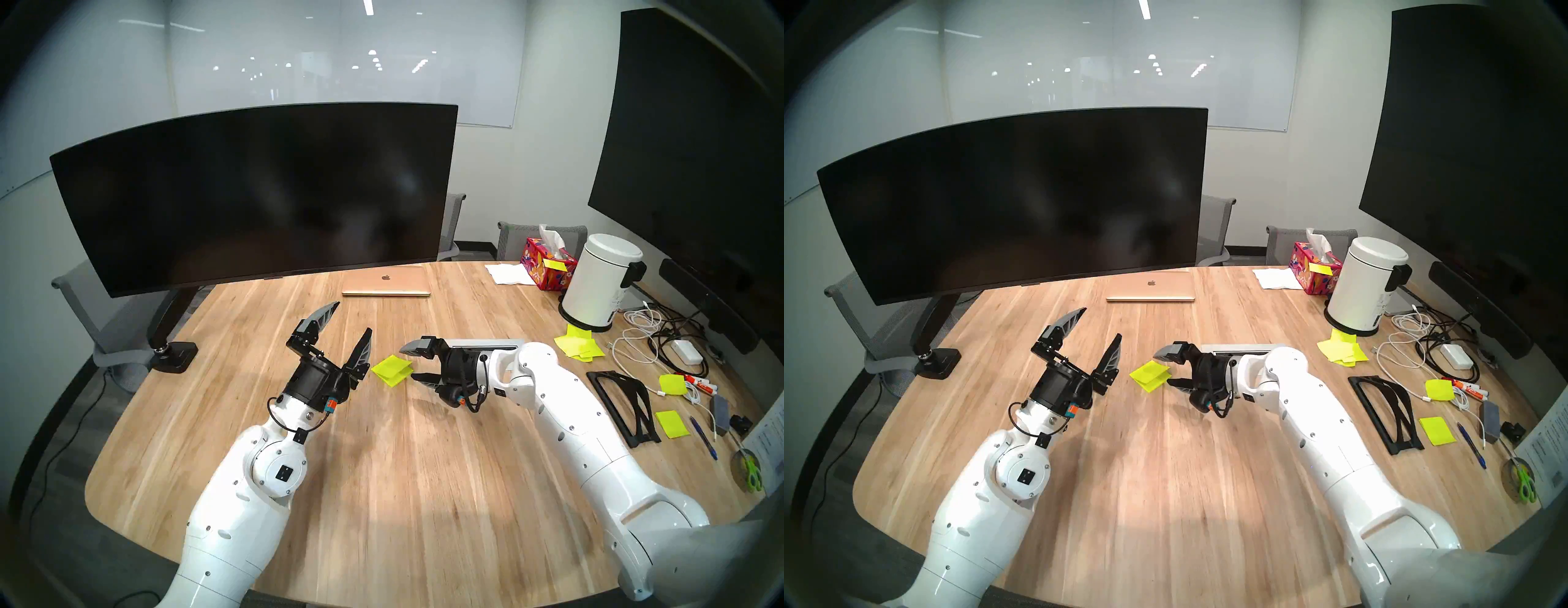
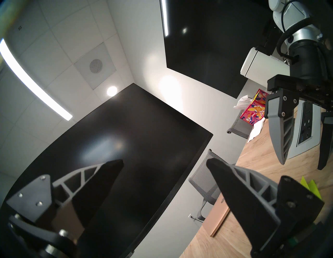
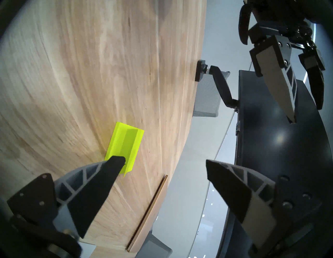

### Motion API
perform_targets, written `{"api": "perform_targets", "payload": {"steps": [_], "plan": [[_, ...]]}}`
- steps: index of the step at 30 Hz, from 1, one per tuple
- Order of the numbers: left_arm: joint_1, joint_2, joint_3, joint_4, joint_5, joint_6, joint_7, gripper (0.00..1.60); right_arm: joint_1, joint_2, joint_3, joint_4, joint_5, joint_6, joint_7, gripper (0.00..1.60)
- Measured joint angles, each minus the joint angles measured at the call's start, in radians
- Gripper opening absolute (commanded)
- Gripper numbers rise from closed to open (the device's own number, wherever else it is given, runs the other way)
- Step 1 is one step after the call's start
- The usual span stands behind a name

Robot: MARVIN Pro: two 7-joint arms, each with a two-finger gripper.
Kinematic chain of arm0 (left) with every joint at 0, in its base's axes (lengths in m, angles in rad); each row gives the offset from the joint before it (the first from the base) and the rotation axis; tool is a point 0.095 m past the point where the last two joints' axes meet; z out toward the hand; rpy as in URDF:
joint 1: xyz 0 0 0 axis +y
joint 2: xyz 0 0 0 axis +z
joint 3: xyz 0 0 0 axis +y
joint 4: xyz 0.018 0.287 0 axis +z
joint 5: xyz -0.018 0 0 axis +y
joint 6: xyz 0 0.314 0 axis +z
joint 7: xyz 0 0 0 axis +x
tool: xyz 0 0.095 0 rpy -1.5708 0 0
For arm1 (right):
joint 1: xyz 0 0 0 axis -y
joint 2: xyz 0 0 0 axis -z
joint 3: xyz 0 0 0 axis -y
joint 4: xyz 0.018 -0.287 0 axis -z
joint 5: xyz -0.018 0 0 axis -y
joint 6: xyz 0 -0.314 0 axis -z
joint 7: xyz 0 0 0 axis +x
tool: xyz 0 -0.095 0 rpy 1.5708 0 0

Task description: Peel one sticky note off the pad and stick it onto the monitor, then press it flat

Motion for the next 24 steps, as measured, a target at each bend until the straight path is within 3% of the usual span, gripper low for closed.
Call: {"api": "perform_targets", "payload": {"steps": [24], "plan": [[0.0, 0.0, 0.0, 0.0, 0.0, 0.0, 0.0, 1.6, 0.045, -0.044, -0.005, 0.095, -0.002, -0.011, -0.007, 1.6]]}}
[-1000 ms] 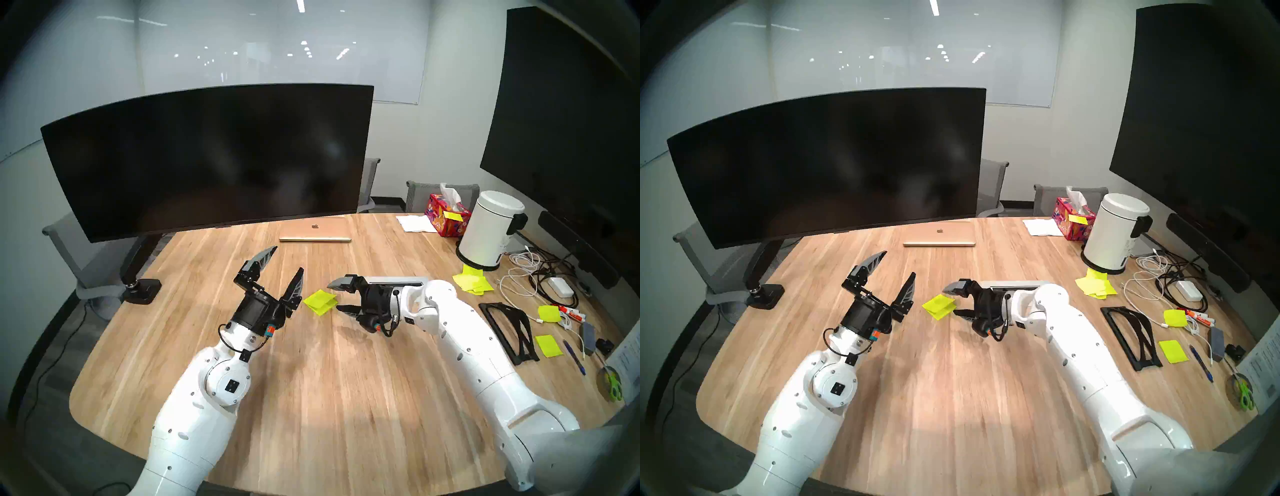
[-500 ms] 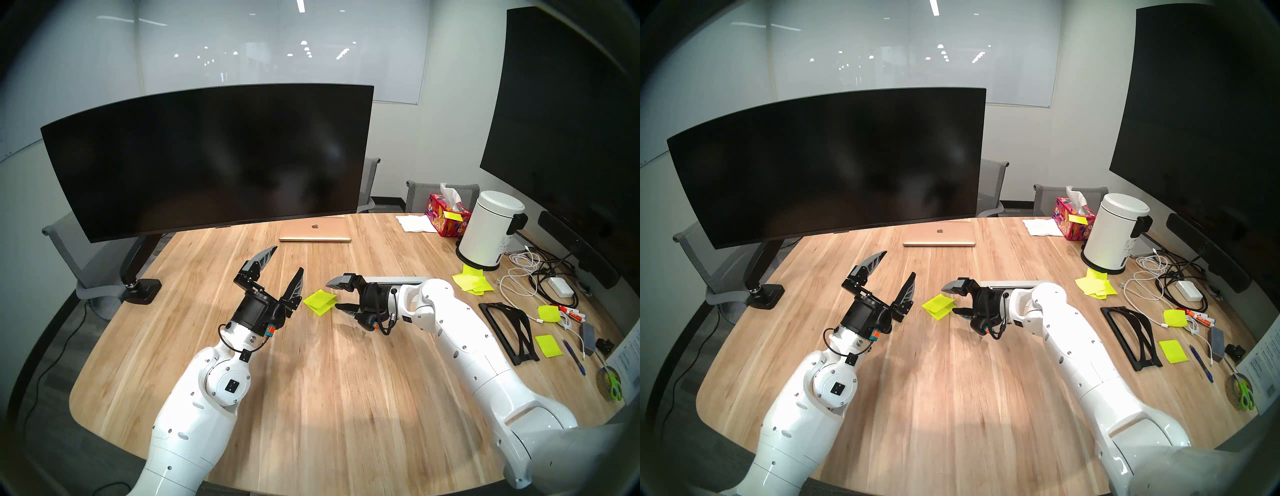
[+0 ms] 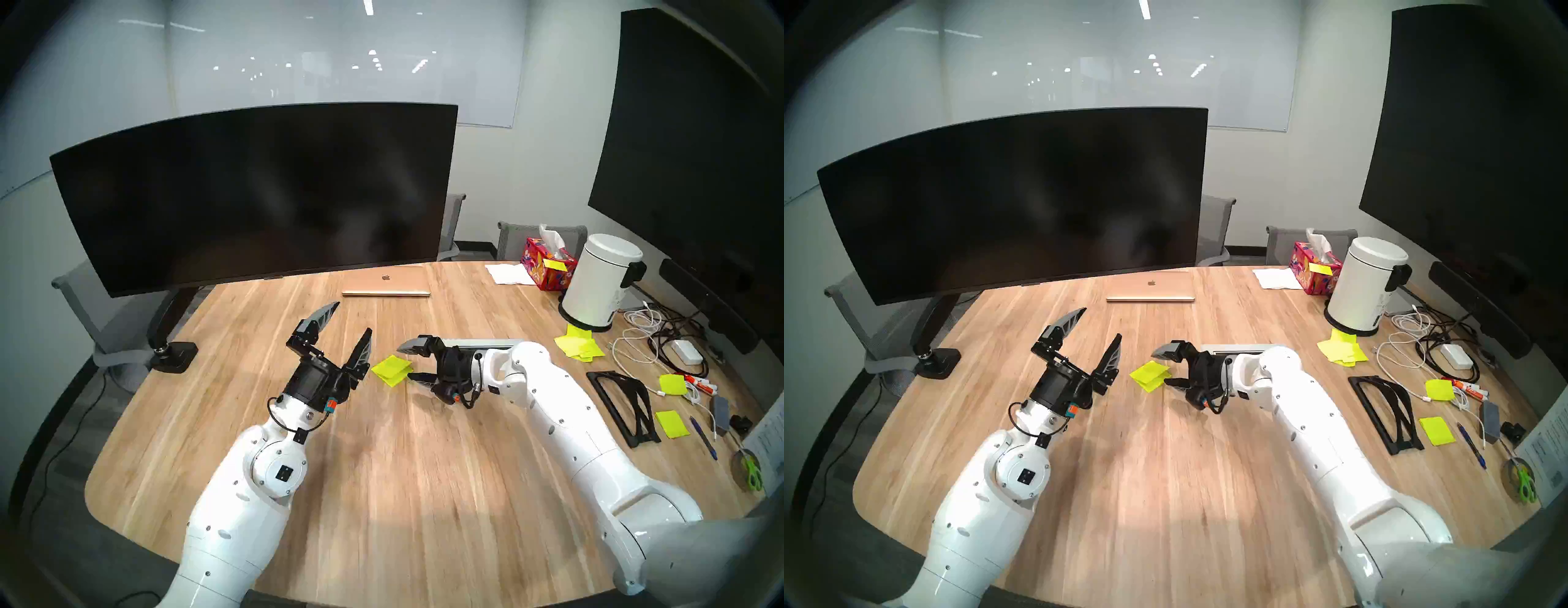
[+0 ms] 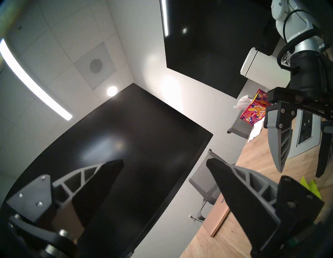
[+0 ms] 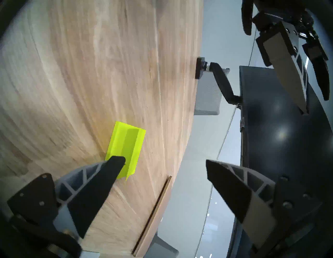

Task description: Peel one sticky note off the pad and stick it onto the monitor, then press it flat

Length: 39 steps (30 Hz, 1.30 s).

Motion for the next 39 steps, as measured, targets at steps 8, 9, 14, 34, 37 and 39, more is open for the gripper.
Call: {"api": "perform_targets", "payload": {"steps": [8, 9, 14, 34, 37, 39], "plan": [[0.0, 0.0, 0.0, 0.0, 0.0, 0.0, 0.0, 1.6, 0.016, -0.018, -0.019, 0.021, -0.006, -0.001, -0.002, 1.6], [0.0, 0.0, 0.0, 0.0, 0.0, 0.0, 0.0, 1.6, 0.017, -0.019, -0.021, 0.023, -0.007, -0.001, -0.002, 1.6], [0.0, 0.0, 0.0, 0.0, 0.0, 0.0, 0.0, 1.6, 0.03, -0.03, -0.036, 0.052, -0.016, 0.0, -0.008, 1.6], [0.0, 0.0, 0.0, 0.0, 0.0, 0.0, 0.0, 1.6, 0.086, -0.052, -0.05, 0.166, -0.039, 0.015, -0.05, 1.6], [0.0, 0.0, 0.0, 0.0, 0.0, 0.0, 0.0, 1.6, 0.093, -0.055, -0.05, 0.173, -0.04, 0.015, -0.058, 1.6], [0.0, 0.0, 0.0, 0.0, 0.0, 0.0, 0.0, 1.6, 0.096, -0.056, -0.051, 0.176, -0.041, 0.015, -0.063, 1.6]]}}
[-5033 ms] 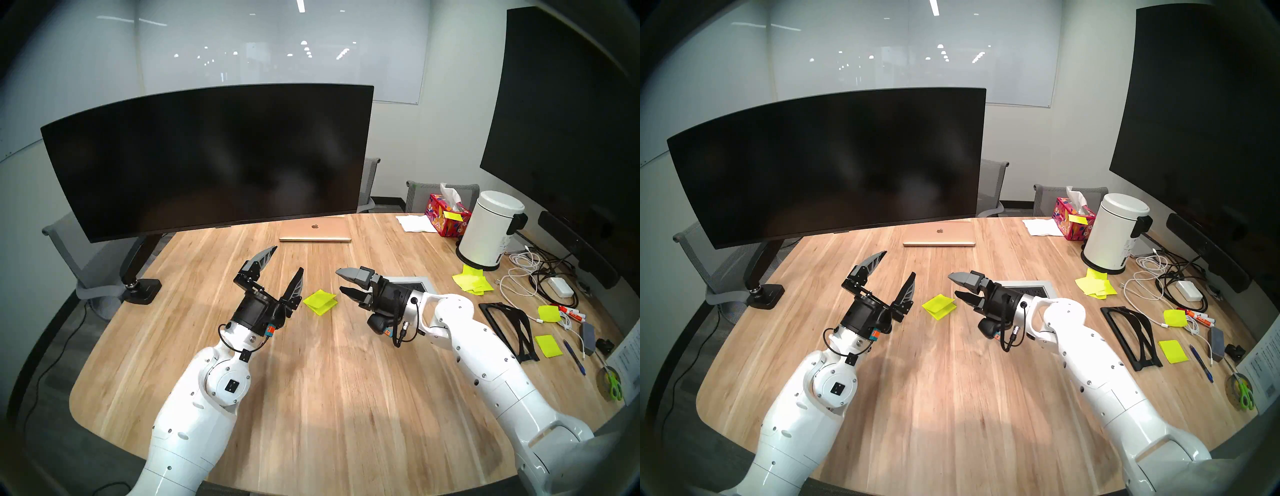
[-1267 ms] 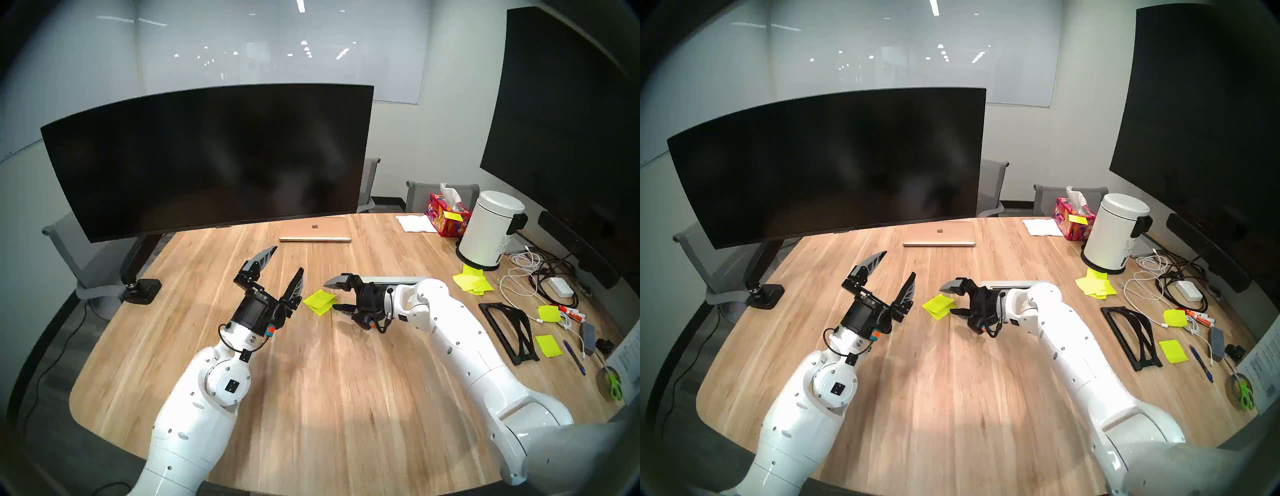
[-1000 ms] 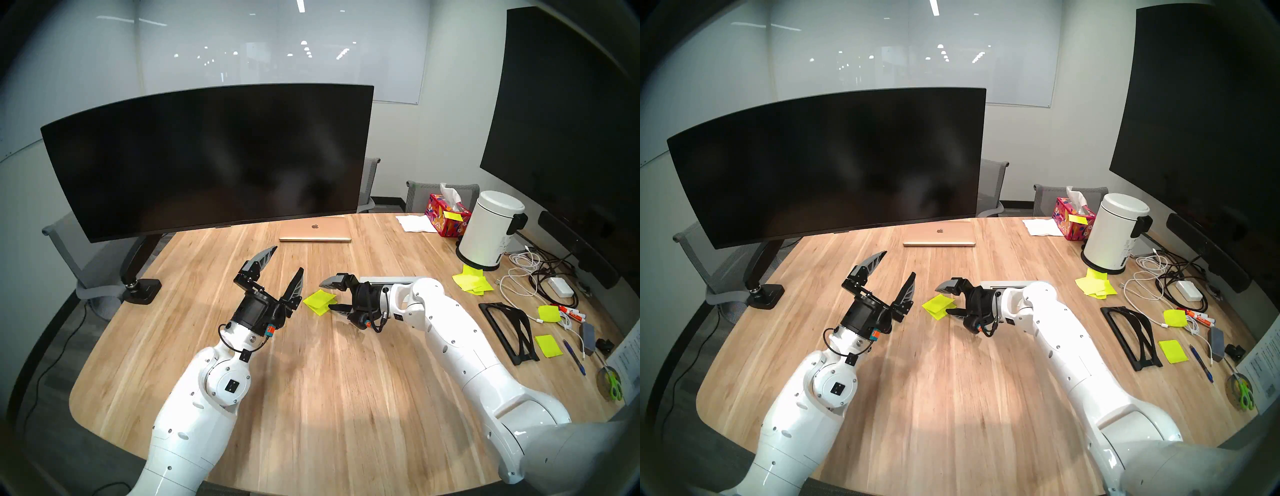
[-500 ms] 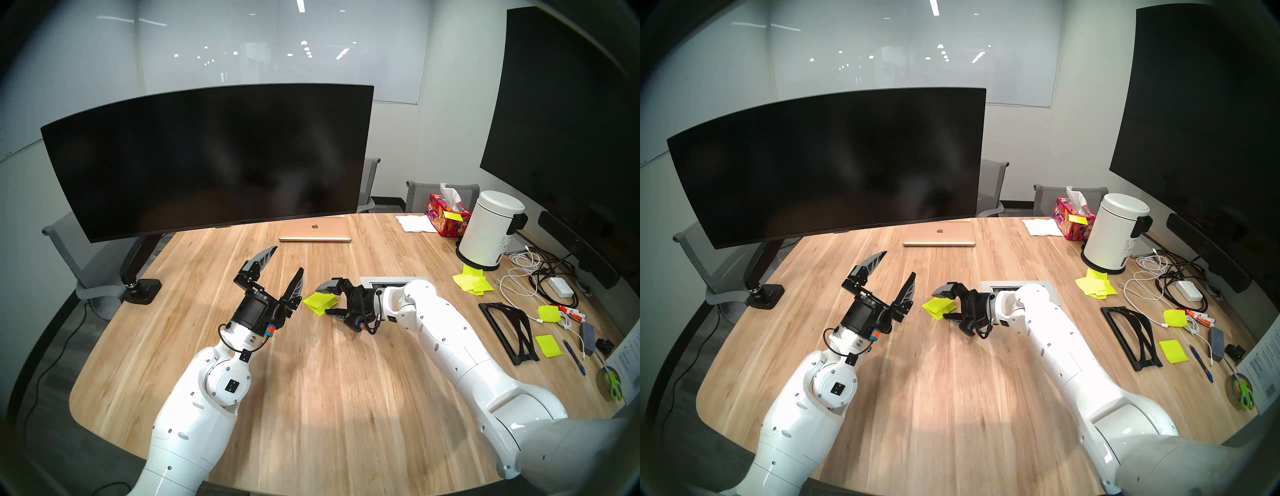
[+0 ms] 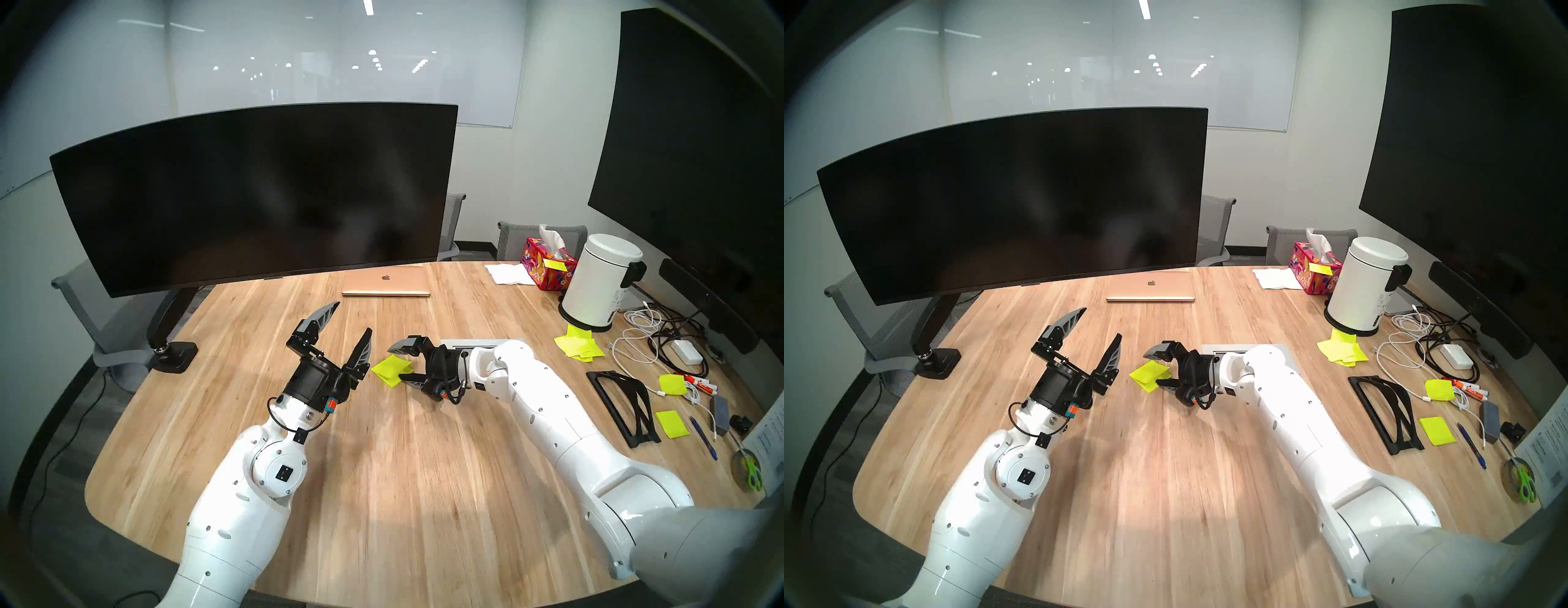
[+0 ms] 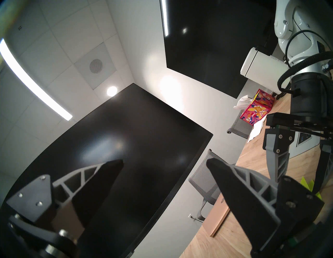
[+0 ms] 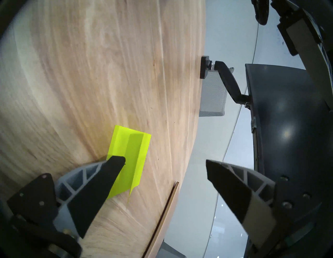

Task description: Peel one sticky note off the pad and stick it onto the monitor, then press it flat

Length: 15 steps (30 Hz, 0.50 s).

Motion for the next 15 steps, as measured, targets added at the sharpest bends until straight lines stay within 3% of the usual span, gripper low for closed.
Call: {"api": "perform_targets", "payload": {"steps": [15], "plan": [[0.0, 0.0, 0.0, 0.0, 0.0, 0.0, 0.0, 1.6, 0.054, -0.026, -0.023, 0.11, -0.035, 0.005, -0.034, 1.6]]}}
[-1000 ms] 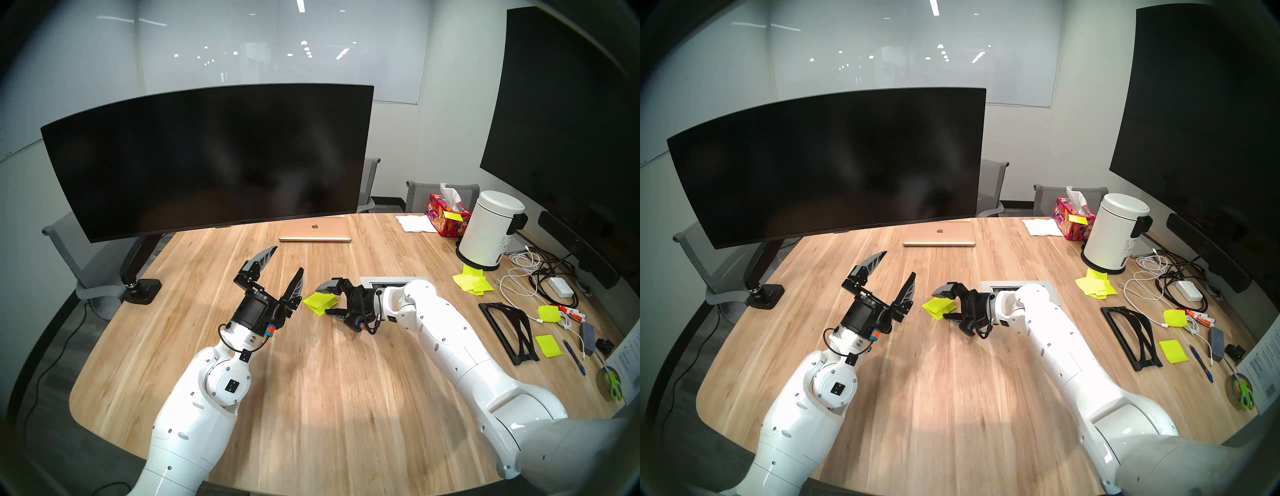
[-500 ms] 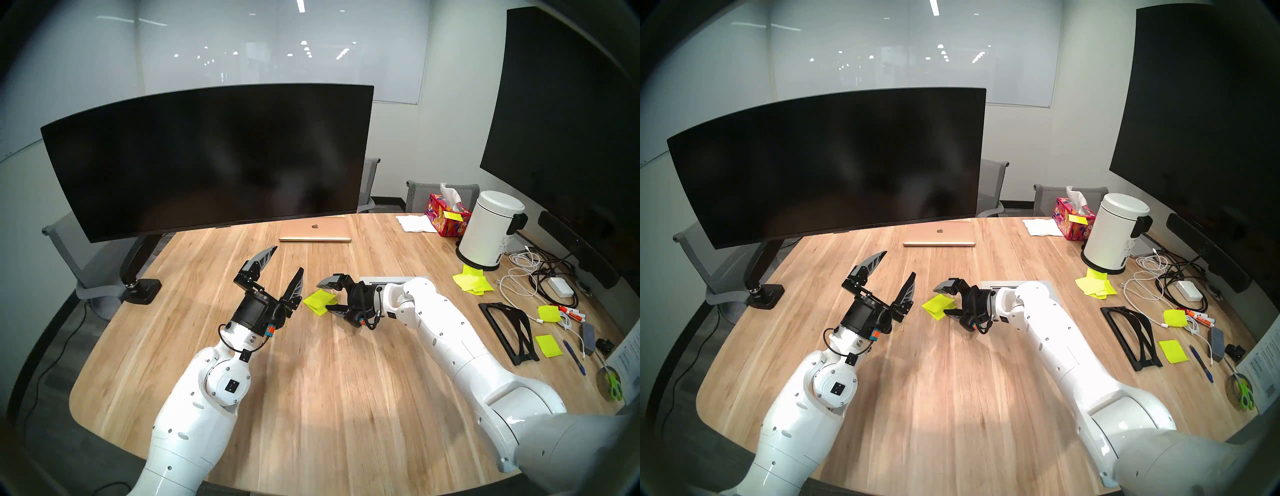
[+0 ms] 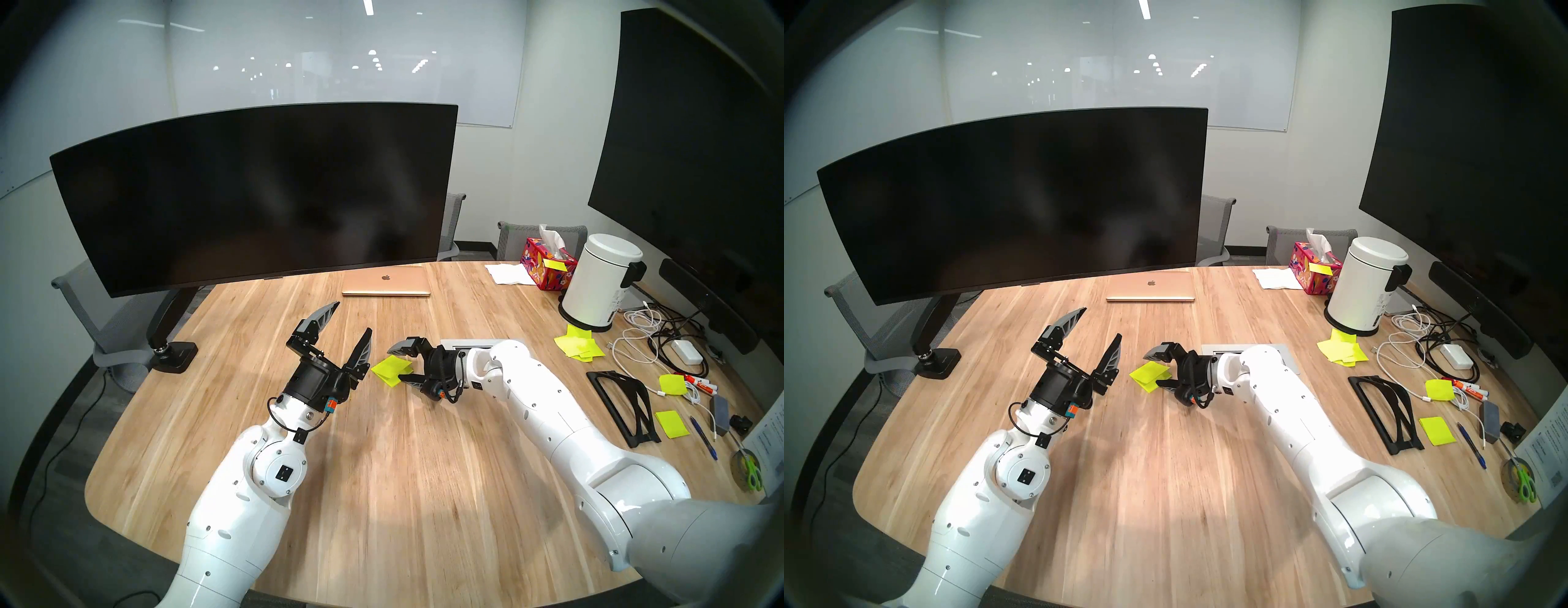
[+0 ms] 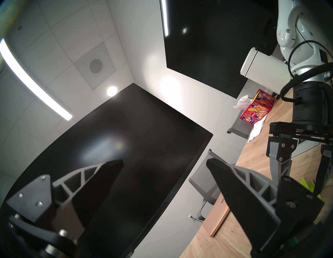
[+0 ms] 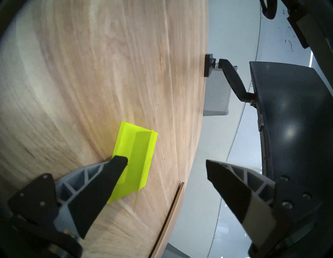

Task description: Peel one sticky note off the pad and stick it onto the monitor, then press it flat

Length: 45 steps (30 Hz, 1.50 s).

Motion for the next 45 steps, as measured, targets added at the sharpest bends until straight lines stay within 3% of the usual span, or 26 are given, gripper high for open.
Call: {"api": "perform_targets", "payload": {"steps": [17, 45], "plan": [[0.0, 0.0, 0.0, 0.0, 0.0, 0.0, 0.0, 1.6, 0.062, -0.028, -0.027, 0.106, -0.035, 0.003, -0.076, 1.6], [0.0, 0.0, 0.0, 0.0, 0.0, 0.0, 0.0, 1.6, 0.081, -0.041, -0.026, 0.126, -0.048, 0.003, -0.112, 1.6]]}}
